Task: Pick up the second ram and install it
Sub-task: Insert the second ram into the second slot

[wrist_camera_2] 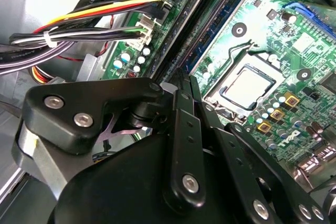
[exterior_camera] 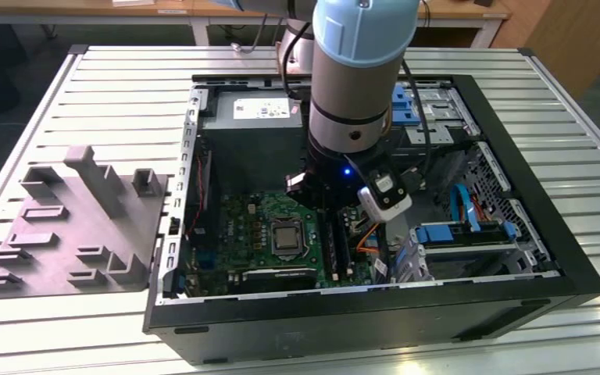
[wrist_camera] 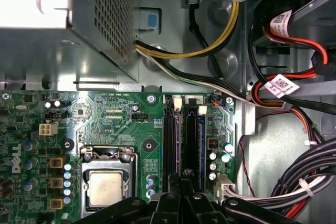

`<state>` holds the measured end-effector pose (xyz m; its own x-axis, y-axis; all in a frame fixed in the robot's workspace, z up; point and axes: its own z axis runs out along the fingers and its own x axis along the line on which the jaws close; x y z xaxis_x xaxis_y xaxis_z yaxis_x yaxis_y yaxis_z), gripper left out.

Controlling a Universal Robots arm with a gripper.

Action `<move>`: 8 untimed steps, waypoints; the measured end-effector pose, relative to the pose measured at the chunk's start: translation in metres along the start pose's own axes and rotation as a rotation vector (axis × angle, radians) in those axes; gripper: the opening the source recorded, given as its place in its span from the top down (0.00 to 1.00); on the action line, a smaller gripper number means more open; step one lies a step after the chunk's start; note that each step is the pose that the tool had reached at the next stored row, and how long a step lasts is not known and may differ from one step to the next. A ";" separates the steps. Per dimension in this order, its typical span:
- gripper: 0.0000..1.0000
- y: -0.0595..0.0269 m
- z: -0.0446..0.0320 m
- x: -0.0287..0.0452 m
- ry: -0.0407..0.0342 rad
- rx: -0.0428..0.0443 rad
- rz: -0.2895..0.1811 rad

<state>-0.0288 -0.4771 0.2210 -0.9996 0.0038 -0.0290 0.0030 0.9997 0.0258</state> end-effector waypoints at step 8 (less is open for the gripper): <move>0.88 -0.0001 0.0021 0.0001 0.0000 0.0000 0.000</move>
<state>-0.0288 -0.4771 0.2188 -0.9996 0.0038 -0.0290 0.0030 0.9997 0.0258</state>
